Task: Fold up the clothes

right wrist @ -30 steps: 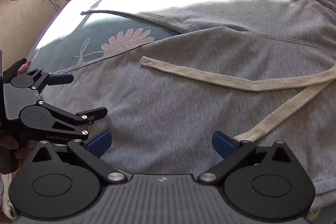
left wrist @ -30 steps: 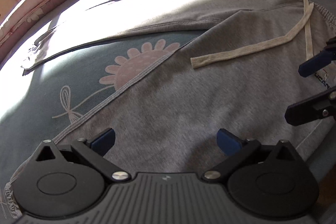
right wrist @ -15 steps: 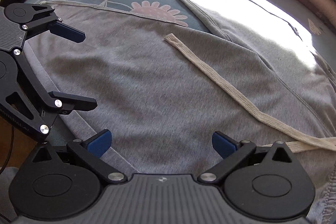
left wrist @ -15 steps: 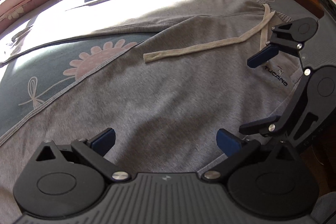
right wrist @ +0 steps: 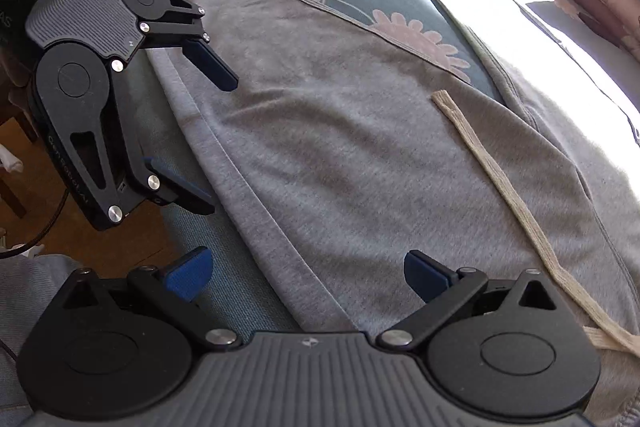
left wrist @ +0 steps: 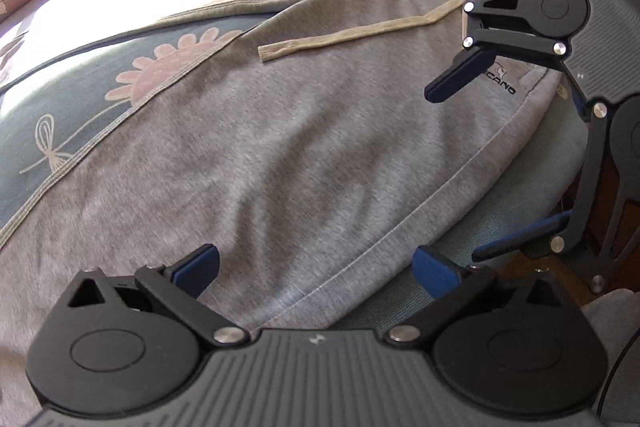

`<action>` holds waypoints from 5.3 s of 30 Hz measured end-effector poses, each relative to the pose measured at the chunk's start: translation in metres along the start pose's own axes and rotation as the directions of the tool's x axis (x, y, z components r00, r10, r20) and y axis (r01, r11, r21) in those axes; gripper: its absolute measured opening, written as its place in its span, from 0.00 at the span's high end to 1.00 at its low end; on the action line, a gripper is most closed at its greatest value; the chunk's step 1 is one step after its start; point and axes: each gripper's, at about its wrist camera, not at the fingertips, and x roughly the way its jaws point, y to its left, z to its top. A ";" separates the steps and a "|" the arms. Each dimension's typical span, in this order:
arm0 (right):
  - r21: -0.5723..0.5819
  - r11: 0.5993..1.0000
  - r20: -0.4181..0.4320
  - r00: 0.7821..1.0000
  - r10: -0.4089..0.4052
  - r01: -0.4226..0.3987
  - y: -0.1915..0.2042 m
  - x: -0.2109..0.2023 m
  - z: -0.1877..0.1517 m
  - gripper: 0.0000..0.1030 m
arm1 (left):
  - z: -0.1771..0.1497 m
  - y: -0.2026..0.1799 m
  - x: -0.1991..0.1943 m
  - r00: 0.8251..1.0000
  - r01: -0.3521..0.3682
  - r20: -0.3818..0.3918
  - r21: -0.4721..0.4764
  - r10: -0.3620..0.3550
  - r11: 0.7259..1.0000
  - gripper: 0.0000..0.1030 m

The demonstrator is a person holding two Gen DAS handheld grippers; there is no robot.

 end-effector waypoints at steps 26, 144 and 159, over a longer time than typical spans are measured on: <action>0.486 0.874 -0.098 0.994 0.058 -0.003 -0.058 -0.003 -0.036 0.00 | 0.028 0.003 0.020 0.973 0.229 -0.018 -0.045 -0.230 0.972 0.01; 0.435 0.870 -0.222 0.964 -0.146 0.232 0.032 0.142 0.204 0.00 | -0.135 0.292 -0.043 0.962 -0.243 -0.011 -0.503 0.275 0.830 0.01; 0.421 0.878 -0.211 0.966 -0.149 0.227 0.034 0.141 0.201 0.00 | -0.157 0.278 -0.060 0.990 -0.134 -0.023 -0.511 0.143 0.849 0.01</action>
